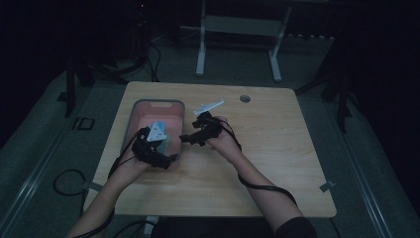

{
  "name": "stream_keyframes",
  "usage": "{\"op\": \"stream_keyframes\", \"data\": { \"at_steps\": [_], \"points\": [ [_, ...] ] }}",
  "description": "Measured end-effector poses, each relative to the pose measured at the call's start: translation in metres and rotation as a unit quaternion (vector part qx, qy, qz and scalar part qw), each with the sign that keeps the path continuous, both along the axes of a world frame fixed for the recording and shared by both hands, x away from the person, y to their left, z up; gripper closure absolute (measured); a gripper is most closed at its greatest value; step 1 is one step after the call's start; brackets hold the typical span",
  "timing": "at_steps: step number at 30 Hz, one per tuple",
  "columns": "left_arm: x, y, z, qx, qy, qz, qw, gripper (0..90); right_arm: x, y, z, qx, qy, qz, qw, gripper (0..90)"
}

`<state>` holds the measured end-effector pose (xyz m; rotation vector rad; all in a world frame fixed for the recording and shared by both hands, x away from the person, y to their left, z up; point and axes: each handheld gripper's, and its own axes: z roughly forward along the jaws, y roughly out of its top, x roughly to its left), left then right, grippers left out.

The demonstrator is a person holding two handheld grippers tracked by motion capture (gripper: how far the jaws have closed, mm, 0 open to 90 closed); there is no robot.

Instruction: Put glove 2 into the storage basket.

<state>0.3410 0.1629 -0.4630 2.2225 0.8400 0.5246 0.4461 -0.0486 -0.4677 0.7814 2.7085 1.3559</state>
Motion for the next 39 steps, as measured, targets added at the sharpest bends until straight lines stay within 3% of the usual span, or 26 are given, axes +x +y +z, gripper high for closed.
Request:
{"op": "stream_keyframes", "data": {
  "at_steps": [5, 9, 17, 19, 26, 31, 39],
  "points": [
    [-0.004, -0.007, -0.002, -0.015, -0.001, -0.008, 0.9999, 2.3, -0.002, -0.008, -0.005, -0.003, 0.001, -0.002, 1.0000, 14.2],
    [-0.005, -0.014, -0.004, -0.013, -0.006, -0.013, 0.9998, 2.3, -0.003, -0.014, -0.010, -0.005, 0.004, -0.007, 1.0000, 14.2],
    [-0.012, -0.034, -0.001, -0.033, -0.004, -0.044, 0.9985, 2.3, -0.007, -0.026, -0.018, -0.005, 0.005, -0.009, 0.9999, 14.2],
    [-0.015, -0.039, -0.001, -0.029, -0.005, -0.052, 0.9982, 2.3, -0.007, -0.029, -0.019, -0.004, 0.008, -0.013, 0.9999, 14.2],
    [-0.023, -0.057, -0.001, -0.043, -0.006, -0.071, 0.9966, 2.3, -0.011, -0.040, -0.022, -0.003, 0.008, -0.014, 0.9999, 14.2],
    [-0.029, -0.073, -0.007, -0.042, -0.005, -0.086, 0.9954, 2.3, -0.015, -0.051, -0.023, 0.000, 0.009, -0.018, 0.9998, 14.3],
    [-0.035, -0.096, -0.010, -0.056, -0.004, -0.116, 0.9917, 2.3, -0.021, -0.068, -0.027, -0.010, 0.006, -0.025, 0.9996, 14.5]
  ]
}}
